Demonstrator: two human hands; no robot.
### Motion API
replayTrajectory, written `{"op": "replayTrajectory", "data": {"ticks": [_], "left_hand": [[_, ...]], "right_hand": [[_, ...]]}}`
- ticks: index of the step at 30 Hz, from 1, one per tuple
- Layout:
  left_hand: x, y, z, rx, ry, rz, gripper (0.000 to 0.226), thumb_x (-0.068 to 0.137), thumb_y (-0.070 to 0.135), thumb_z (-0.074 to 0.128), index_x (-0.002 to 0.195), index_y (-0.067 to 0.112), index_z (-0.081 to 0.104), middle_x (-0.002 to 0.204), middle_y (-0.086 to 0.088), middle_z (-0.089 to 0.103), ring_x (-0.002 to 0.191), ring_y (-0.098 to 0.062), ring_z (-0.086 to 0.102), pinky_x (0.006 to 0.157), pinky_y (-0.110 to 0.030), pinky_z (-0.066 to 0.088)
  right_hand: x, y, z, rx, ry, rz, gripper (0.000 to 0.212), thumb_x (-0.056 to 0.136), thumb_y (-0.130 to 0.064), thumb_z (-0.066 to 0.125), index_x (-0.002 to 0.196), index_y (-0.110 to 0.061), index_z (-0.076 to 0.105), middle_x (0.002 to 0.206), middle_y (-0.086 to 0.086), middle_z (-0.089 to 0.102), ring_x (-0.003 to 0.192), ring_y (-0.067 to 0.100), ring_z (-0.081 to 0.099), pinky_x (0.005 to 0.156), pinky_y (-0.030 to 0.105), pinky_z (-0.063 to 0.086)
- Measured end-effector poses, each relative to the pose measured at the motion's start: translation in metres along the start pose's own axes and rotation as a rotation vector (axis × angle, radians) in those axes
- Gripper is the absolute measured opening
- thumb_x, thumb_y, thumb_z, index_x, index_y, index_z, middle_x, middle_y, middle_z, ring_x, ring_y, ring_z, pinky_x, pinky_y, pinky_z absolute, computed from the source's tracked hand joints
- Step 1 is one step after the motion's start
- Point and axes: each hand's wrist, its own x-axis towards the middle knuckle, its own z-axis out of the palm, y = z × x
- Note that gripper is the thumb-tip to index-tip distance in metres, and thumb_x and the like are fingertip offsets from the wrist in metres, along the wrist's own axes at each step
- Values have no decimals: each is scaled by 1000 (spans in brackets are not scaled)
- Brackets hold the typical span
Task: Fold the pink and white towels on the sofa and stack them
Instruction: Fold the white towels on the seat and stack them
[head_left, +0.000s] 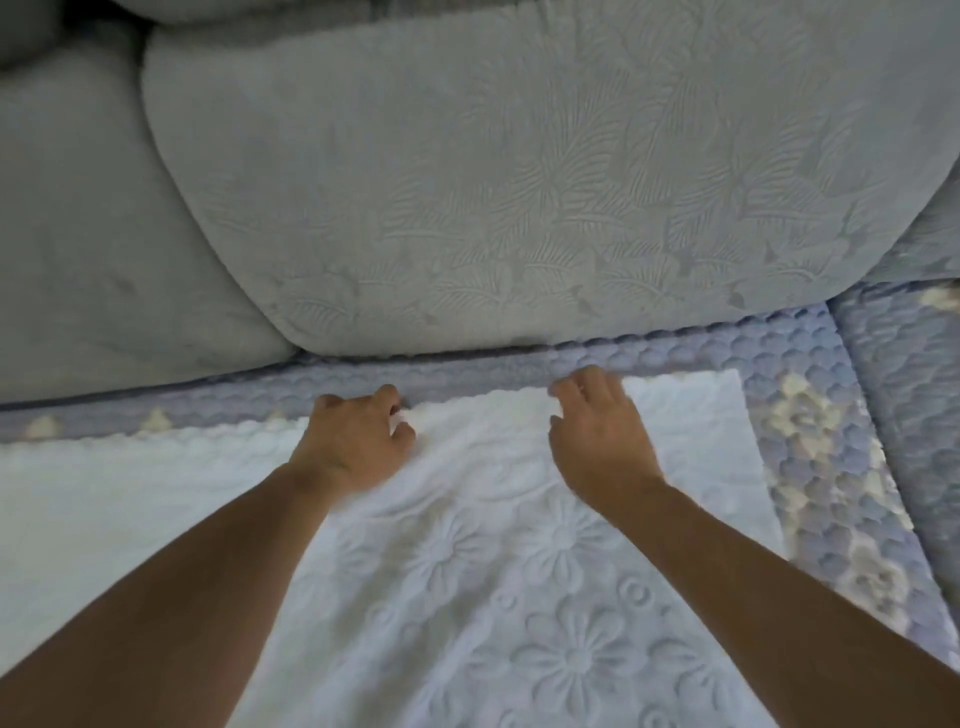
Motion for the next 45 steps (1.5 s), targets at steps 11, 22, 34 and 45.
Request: {"op": "replayTrajectory", "data": {"ticks": [11, 22, 34, 45], "left_hand": [[0, -102, 6, 9, 26, -4, 27, 105, 34, 37, 116, 19, 56, 111, -6, 71, 103, -28, 65, 92, -37, 36], [-30, -227, 17, 99, 180, 116, 37, 99, 52, 38, 108, 23, 59, 98, 0, 69, 95, -26, 61, 105, -45, 33], [-34, -289, 20, 7, 283, 80, 35, 103, 41, 33, 100, 16, 58, 75, -5, 69, 74, -30, 63, 90, -40, 38], [-68, -431, 30, 168, 296, 171, 40, 99, 50, 40, 114, 19, 60, 91, -4, 71, 97, -28, 61, 110, -46, 31]], "right_hand": [[-12, -89, 48, -201, -246, 12, 52, 90, -24, 63, 137, -11, 47, 137, 15, 46, 122, 32, 46, 101, 43, 46], [20, -207, 88, -224, -271, -235, 55, 95, -33, 56, 143, -8, 46, 145, 17, 46, 131, 36, 47, 108, 49, 43], [23, -266, 112, -361, -258, -2, 64, 84, -7, 54, 145, 2, 40, 145, 23, 44, 136, 44, 38, 114, 57, 32], [33, -380, 178, -220, -411, -288, 69, 104, -52, 22, 159, -12, 9, 167, 8, 8, 154, 30, 5, 124, 49, 12]]}}
